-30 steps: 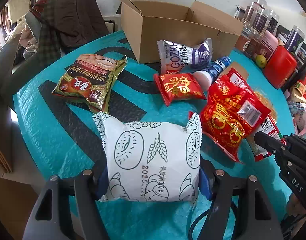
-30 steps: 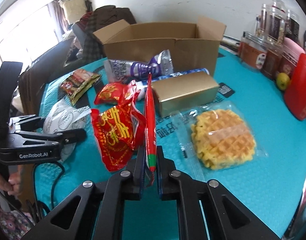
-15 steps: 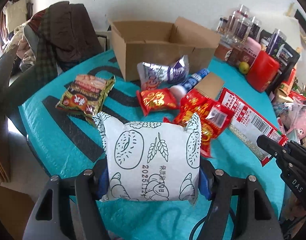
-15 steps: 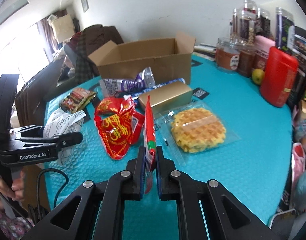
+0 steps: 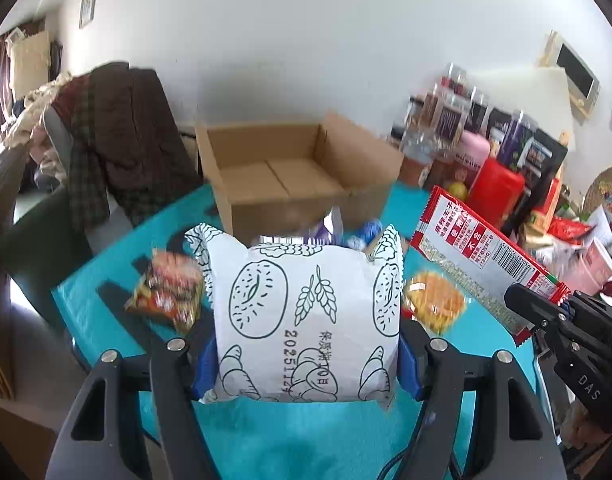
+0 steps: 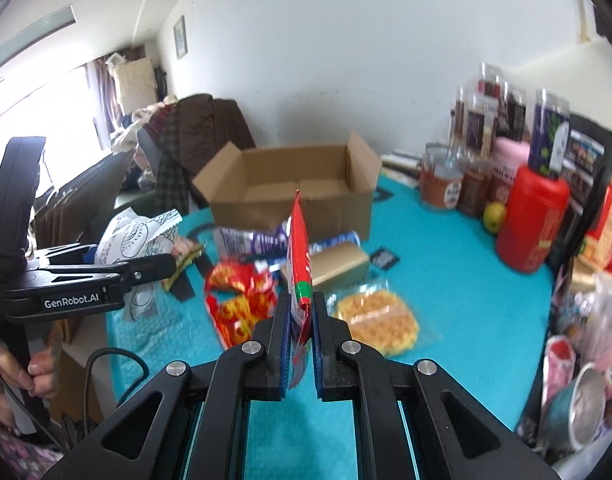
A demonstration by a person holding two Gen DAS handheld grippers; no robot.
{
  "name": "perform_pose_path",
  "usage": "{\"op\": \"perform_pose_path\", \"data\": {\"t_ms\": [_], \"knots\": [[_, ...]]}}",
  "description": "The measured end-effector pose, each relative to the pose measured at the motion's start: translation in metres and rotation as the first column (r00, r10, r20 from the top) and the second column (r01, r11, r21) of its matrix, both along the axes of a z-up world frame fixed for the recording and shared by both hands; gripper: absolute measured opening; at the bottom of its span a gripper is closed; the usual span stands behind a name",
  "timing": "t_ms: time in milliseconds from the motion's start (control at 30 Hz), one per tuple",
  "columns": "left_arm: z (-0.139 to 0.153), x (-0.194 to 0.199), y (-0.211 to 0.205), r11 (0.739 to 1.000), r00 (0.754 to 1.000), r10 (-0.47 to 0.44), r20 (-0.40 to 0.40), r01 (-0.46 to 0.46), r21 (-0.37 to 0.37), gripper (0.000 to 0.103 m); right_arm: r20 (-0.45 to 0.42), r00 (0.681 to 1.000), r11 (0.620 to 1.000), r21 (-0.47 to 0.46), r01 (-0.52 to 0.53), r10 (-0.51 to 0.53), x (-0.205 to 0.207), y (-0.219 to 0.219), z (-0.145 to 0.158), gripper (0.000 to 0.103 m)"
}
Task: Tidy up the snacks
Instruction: 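Lift the bread bag with the left gripper while the right lifts the sausage stick toward the box, then lower the bread bag into the box with the left gripper while the right drops the sausage stick in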
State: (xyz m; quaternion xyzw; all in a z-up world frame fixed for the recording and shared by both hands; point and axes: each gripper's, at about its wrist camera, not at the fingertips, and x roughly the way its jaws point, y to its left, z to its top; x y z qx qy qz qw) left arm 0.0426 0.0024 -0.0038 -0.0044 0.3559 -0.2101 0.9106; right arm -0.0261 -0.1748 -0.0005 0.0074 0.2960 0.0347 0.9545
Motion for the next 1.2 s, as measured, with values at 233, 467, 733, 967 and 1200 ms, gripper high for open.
{"op": "perform_pose_path", "data": {"t_ms": [233, 467, 733, 967, 1200], "knots": [[0.024, 0.023, -0.001, 1.000, 0.998, -0.002, 0.060, 0.003, -0.027, 0.069, 0.055, 0.998, 0.998, -0.050, -0.024, 0.027, 0.022, 0.005, 0.028, 0.009], [0.040, 0.049, -0.007, 1.000, 0.995, 0.000, 0.095, 0.002, -0.015, 0.069, 0.084, 0.996, 0.998, -0.052, -0.040, 0.044, 0.055, 0.005, 0.046, 0.009], [0.049, 0.087, -0.011, 1.000, 0.993, 0.011, 0.119, -0.008, -0.028, 0.069, 0.108, 0.991, 0.996, -0.065, -0.069, 0.075, 0.103, 0.004, 0.055, 0.009], [0.048, 0.130, -0.018, 0.999, 0.993, 0.018, 0.118, -0.014, -0.032, 0.069, 0.105, 0.991, 0.995, -0.069, -0.071, 0.078, 0.148, 0.002, 0.052, 0.009], [0.039, 0.171, -0.022, 1.000, 0.994, 0.020, 0.107, -0.018, -0.016, 0.069, 0.088, 0.993, 0.995, -0.071, -0.074, 0.080, 0.193, 0.001, 0.046, 0.009]]}}
